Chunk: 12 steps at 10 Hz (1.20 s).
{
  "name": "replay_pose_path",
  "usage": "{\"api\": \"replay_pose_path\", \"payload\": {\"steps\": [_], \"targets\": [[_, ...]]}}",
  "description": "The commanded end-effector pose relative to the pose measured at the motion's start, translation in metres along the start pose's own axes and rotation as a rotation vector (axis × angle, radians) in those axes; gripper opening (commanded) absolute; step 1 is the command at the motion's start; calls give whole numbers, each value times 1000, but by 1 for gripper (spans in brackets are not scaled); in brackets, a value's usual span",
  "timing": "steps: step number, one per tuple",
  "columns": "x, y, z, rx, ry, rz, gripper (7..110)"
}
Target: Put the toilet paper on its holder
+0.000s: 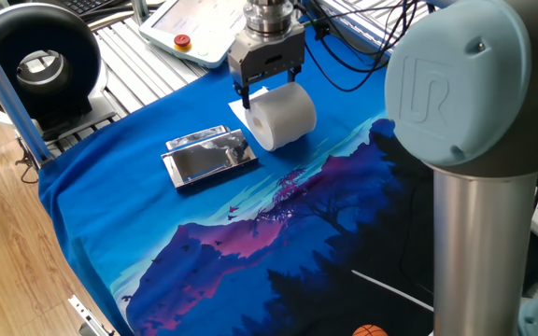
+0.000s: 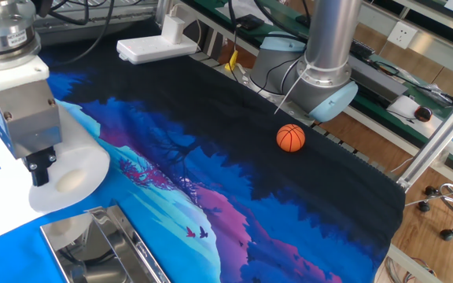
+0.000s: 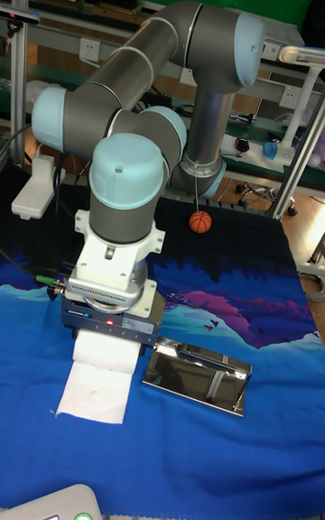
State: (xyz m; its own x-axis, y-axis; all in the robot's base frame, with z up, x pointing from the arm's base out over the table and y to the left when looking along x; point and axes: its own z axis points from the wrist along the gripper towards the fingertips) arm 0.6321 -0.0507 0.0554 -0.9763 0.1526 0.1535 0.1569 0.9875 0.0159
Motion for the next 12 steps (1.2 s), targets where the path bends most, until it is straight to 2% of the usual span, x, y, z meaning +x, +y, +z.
{"api": "replay_pose_path", "payload": {"steps": [1, 3, 4, 12], "targets": [[2, 2, 1, -15, 10, 4, 88], [5, 0, 2, -14, 24, 4, 88], [6, 2, 3, -20, 32, 0, 110], [20, 5, 11, -65, 112, -21, 110]]}}
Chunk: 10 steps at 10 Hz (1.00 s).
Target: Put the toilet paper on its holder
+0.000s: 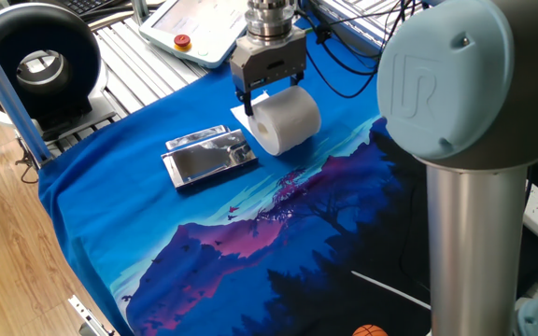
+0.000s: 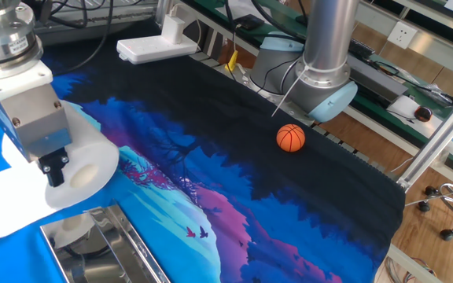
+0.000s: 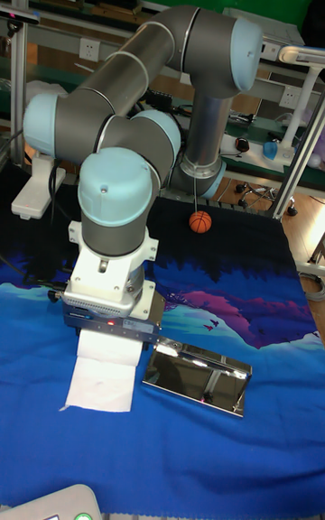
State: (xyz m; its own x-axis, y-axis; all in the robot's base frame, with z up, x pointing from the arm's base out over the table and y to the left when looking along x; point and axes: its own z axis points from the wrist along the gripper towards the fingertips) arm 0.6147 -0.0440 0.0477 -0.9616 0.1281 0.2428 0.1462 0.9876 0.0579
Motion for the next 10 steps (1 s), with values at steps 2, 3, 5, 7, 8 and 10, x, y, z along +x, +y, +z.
{"api": "replay_pose_path", "payload": {"steps": [2, 3, 5, 7, 8, 10], "targets": [[4, -2, 1, -22, 23, -8, 110], [4, -3, -1, -20, 22, -19, 110], [3, -2, 2, -4, 20, -31, 110], [8, -1, 4, -2, 43, -54, 110], [11, -2, 4, 4, 52, -62, 110], [15, -4, 4, 20, 72, -73, 110]]}}
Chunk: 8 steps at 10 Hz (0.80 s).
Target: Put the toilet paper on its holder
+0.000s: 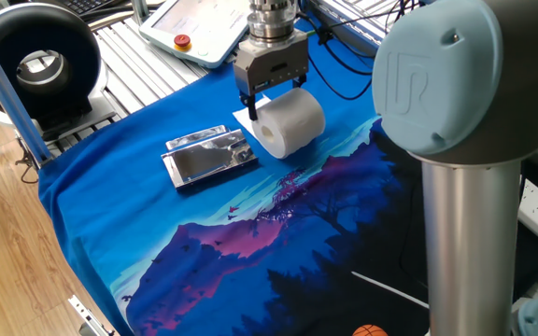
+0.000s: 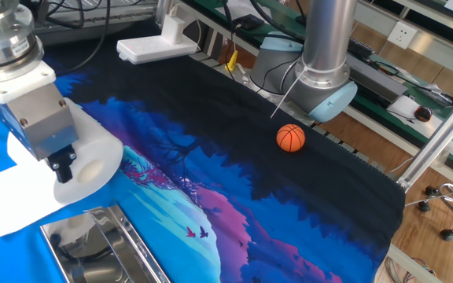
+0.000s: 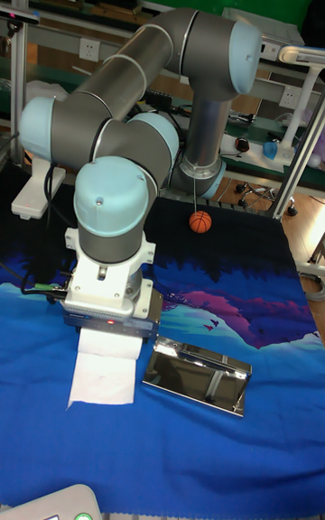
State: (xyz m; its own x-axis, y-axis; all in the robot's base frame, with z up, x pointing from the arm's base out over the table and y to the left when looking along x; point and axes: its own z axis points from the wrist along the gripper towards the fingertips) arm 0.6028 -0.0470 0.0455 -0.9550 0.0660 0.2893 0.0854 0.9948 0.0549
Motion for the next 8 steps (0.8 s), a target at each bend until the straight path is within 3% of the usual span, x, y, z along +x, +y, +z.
{"api": "replay_pose_path", "payload": {"steps": [1, 2, 8], "targets": [[6, 1, 1, 4, 27, -22, 110], [5, -3, 1, 25, 28, -31, 110], [2, 3, 5, 14, 24, -48, 110]]}}
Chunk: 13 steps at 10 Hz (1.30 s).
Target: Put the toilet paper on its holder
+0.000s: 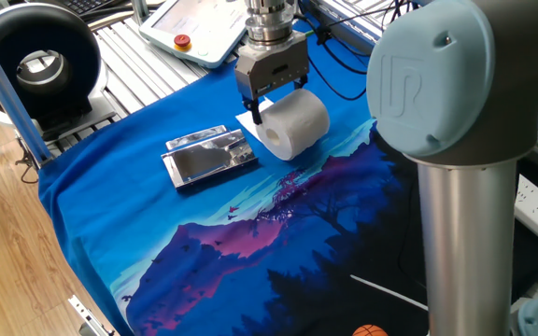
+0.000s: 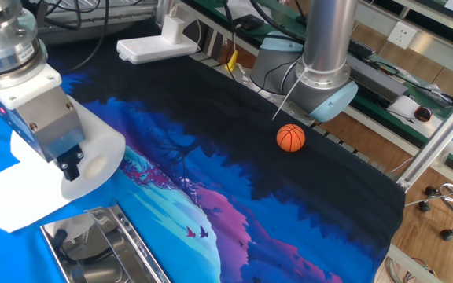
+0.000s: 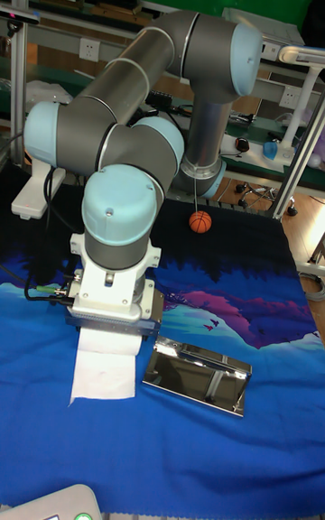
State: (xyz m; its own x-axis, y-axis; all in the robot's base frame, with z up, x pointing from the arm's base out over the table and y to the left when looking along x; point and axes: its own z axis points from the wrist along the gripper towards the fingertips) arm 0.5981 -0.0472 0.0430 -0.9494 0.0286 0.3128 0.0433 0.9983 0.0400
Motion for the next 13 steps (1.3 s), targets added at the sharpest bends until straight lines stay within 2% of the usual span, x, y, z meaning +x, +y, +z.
{"api": "replay_pose_path", "payload": {"steps": [1, 3, 5, 8, 11, 12, 13], "targets": [[-2, 1, 1, -2, -2, -7, 110], [5, -12, 1, 54, 27, -10, 110], [8, -5, 6, 39, 39, -24, 110], [11, -5, 9, 39, 45, -37, 110], [14, -10, 10, 40, 52, 1, 110], [17, -12, 9, 48, 63, 21, 88], [17, -13, 8, 56, 65, 47, 88]]}}
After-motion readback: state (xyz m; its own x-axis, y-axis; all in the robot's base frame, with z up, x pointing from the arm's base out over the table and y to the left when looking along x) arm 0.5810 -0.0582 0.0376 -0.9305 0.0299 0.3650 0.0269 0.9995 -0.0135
